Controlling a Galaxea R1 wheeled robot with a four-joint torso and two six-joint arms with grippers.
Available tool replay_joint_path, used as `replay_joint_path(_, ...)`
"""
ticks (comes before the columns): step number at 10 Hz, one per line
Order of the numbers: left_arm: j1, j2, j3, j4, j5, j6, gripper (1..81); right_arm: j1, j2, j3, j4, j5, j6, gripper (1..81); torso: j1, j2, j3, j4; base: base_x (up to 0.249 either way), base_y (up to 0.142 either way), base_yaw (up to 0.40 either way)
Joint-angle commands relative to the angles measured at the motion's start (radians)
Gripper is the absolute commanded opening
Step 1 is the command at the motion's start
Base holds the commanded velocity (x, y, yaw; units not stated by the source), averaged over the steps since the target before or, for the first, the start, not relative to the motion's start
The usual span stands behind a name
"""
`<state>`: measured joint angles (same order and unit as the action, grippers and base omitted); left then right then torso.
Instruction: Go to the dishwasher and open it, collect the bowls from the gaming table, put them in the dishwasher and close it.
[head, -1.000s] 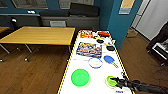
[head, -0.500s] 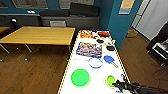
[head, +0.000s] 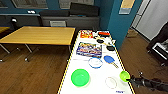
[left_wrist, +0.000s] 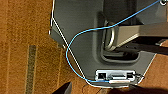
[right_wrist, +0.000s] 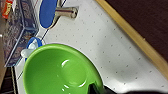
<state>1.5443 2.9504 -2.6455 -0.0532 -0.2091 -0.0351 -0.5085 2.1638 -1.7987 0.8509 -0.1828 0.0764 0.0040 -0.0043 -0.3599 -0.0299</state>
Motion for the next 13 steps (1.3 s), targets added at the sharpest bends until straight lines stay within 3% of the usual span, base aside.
replay_joint_path(1, 0.006, 0.001, 0.006, 0.009, 0.067, -0.003, 81.1, 0.15, -0.4, 0.25, -0.183, -0.328, -0.001, 1.0, 0.0, 0.0, 0.0, 0.0, 0.0, 0.0, 0.0)
replay_joint_path(4, 0.003, -0.023, 0.062, 0.009, 0.065, -0.003, 81.1, -0.02, -0.549, 0.348, -0.228, -0.33, -0.036, 1.0, 0.0, 0.0, 0.0, 0.0, 0.0, 0.0, 0.0)
replay_joint_path(5, 0.001, -0.058, 0.124, 0.009, 0.065, -0.003, 81.1, -0.089, -0.563, 0.363, -0.243, -0.316, -0.079, 1.0, 0.0, 0.0, 0.0, 0.0, 0.0, 0.0, 0.0)
replay_joint_path(7, 0.0, -0.131, 0.242, 0.009, 0.054, -0.003, 81.1, -0.225, -0.58, 0.375, -0.24, -0.215, -0.135, 1.0, 0.0, 0.0, 0.0, 0.0, 0.0, 0.0, 0.0)
replay_joint_path(11, -0.017, -0.318, 0.492, 0.007, 0.037, -0.005, 81.1, -0.399, -0.589, 0.492, -0.245, -0.182, -0.239, 1.0, 0.0, 0.0, 0.0, 0.0, 0.0, 0.0, 0.0)
replay_joint_path(13, -0.037, -0.447, 0.644, 0.004, 0.028, -0.005, 81.1, -0.529, -0.58, 0.587, -0.299, -0.024, -0.242, 1.0, 0.0, 0.0, 0.0, 0.0, 0.0, 0.0, 0.0)
